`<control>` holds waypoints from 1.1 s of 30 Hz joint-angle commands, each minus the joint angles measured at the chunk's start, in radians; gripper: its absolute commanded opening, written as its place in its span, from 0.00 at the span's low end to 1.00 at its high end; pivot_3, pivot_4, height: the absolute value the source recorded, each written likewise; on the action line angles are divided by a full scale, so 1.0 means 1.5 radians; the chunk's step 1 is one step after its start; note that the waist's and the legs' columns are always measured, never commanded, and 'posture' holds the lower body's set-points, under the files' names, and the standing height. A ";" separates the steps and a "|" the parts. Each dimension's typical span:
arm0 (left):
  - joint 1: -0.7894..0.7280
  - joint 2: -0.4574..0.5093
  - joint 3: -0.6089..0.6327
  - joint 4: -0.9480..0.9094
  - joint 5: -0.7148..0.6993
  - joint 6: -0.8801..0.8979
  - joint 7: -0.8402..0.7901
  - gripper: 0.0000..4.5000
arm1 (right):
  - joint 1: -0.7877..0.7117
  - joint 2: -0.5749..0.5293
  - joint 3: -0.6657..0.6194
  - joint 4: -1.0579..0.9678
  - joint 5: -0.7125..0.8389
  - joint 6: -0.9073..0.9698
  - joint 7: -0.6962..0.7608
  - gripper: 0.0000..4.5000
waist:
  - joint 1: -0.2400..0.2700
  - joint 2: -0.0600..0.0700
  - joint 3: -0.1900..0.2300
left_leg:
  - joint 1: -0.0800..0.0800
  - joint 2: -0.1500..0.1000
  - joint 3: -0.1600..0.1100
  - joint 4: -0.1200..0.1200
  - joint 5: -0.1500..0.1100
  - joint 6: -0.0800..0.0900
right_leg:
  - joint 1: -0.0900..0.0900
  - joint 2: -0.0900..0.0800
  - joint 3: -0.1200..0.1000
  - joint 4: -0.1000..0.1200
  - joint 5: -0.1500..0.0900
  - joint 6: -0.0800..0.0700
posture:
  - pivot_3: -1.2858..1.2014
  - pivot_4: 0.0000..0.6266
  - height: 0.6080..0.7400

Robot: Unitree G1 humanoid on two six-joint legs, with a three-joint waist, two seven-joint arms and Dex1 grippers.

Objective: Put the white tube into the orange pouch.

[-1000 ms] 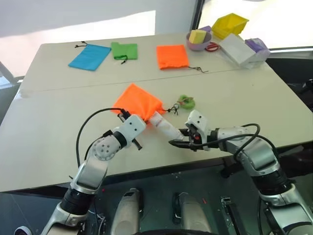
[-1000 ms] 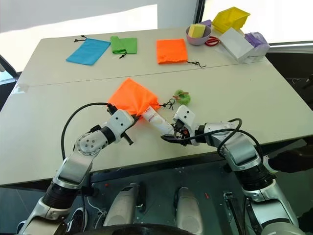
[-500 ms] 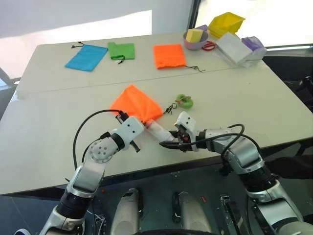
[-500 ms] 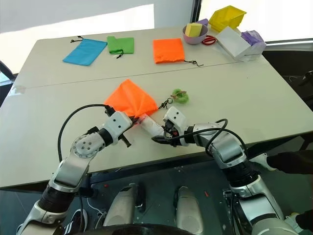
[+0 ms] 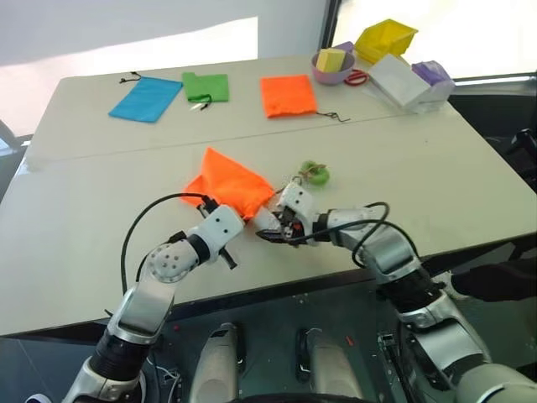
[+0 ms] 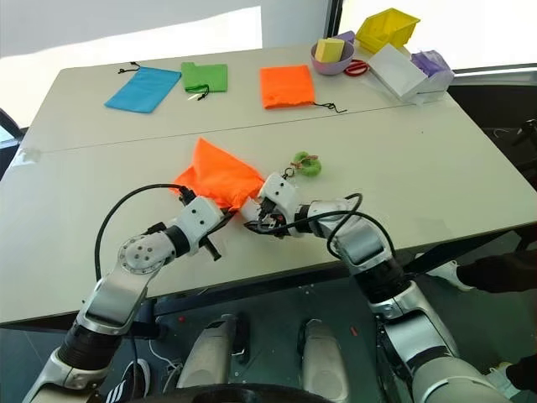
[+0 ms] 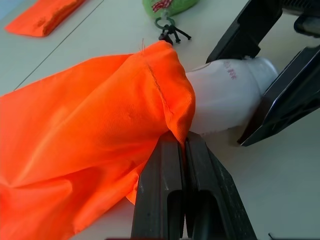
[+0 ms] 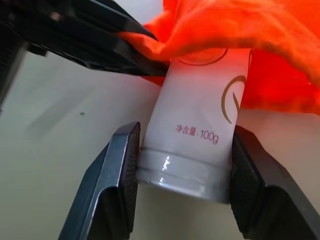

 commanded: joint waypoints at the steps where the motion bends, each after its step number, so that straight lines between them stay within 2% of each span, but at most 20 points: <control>1: -0.005 0.001 0.022 -0.029 -0.012 -0.015 0.005 0.00 | -0.032 0.007 0.012 0.027 -0.039 -0.058 -0.001 0.40 | 0.000 0.000 0.000 | 0.000 0.000 0.000 0.000 0.000 0.000 | 0.000 0.000 0.000 0.000 0.000 0.000 | 0.52 0.24 1.00; 9: 0.000 0.028 0.054 -0.020 -0.030 -0.072 -0.005 0.00 | -0.048 -0.012 0.029 0.090 -0.104 -0.131 0.011 0.40 | 0.001 0.000 0.000 | 0.000 0.000 0.001 0.000 0.000 0.000 | -0.001 0.000 0.000 0.000 0.000 0.000 | 0.52 0.24 1.00; 15: 0.000 0.022 0.026 -0.016 -0.031 -0.070 -0.018 0.00 | -0.064 0.050 0.037 0.089 -0.110 -0.137 0.006 0.40 | -0.004 0.000 0.000 | 0.000 0.001 0.002 0.000 0.000 0.000 | 0.000 0.000 0.000 0.000 0.000 -0.001 | 0.52 0.24 1.00; 20: 0.002 0.035 0.005 -0.005 -0.010 -0.085 -0.026 0.00 | -0.094 0.110 0.042 0.139 -0.136 -0.148 -0.020 0.40 | -0.015 0.000 0.000 | 0.000 0.001 0.002 -0.001 0.000 -0.001 | -0.001 0.000 0.000 0.002 0.000 -0.001 | 0.52 0.24 1.00; 24: 0.001 0.035 0.017 -0.008 -0.016 -0.084 -0.024 0.00 | -0.105 0.119 0.063 0.192 -0.184 -0.192 -0.039 0.40 | -0.017 0.000 0.000 | 0.001 0.001 0.002 -0.001 0.000 -0.001 | -0.001 0.001 0.000 0.002 0.000 -0.001 | 0.52 0.24 1.00; 33: 0.017 0.057 0.032 -0.028 -0.038 -0.096 -0.049 0.00 | -0.113 0.112 0.077 0.219 -0.219 -0.226 -0.005 0.40 | -0.018 0.000 0.000 | 0.001 0.002 0.002 -0.002 0.000 -0.001 | -0.002 0.001 0.000 0.002 0.002 -0.003 | 0.52 0.24 1.00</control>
